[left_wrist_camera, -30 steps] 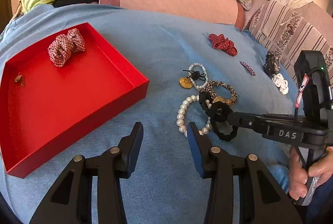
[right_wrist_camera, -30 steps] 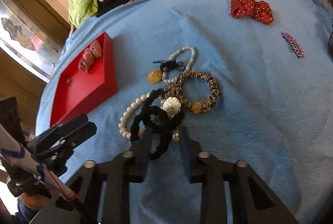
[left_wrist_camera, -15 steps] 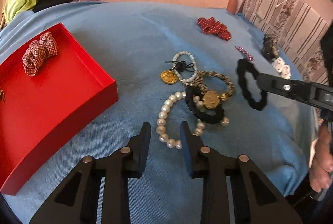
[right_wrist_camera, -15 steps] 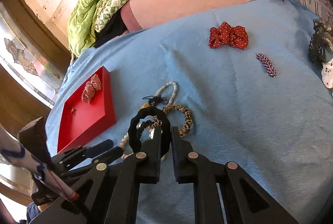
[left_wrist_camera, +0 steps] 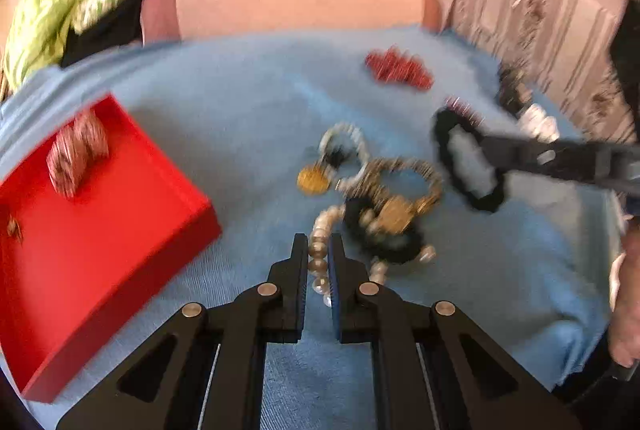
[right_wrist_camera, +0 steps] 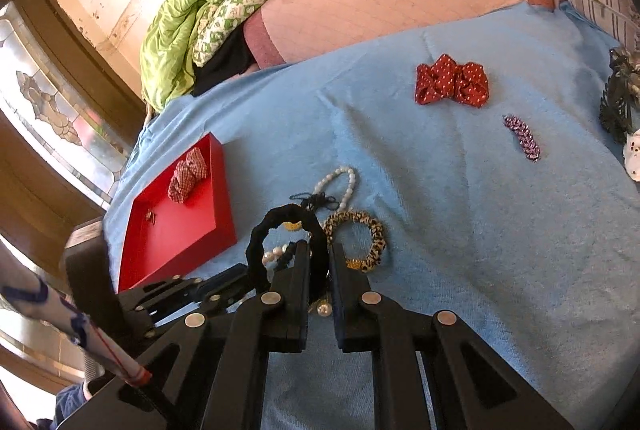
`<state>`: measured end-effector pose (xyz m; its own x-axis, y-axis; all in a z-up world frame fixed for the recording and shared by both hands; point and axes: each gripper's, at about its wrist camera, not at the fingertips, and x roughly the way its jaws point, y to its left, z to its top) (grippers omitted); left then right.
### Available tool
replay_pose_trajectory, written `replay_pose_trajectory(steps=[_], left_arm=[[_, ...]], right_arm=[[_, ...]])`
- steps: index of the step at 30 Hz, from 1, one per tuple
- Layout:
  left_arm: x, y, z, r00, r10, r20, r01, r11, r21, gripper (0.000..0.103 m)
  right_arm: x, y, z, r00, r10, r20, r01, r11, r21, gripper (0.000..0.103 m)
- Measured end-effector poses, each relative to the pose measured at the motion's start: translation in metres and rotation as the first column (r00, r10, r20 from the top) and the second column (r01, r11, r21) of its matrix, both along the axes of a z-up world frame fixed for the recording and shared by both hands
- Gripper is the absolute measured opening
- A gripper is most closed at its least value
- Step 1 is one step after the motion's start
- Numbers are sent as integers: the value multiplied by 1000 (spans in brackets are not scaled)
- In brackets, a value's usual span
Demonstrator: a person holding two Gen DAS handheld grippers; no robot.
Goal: Organize jewelry
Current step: 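Carry the pearl bracelet with the left tool while the right tool carries the black scrunchie to the tray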
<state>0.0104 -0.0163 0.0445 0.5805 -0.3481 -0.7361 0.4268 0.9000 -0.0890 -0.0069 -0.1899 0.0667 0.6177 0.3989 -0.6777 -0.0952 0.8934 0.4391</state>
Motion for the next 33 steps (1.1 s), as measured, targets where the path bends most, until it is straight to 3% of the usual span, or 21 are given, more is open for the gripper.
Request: replay_pose_trajectory(steps=[9, 33], left_arm=[[-23, 5, 48, 975, -30, 219, 42, 998, -53, 9], [-13, 39, 62, 970, 71, 234, -53, 995, -83, 9]], right_arm=[[-2, 6, 9, 998, -11, 54, 14, 998, -54, 10], [8, 33, 6, 998, 29, 46, -26, 997, -72, 10]])
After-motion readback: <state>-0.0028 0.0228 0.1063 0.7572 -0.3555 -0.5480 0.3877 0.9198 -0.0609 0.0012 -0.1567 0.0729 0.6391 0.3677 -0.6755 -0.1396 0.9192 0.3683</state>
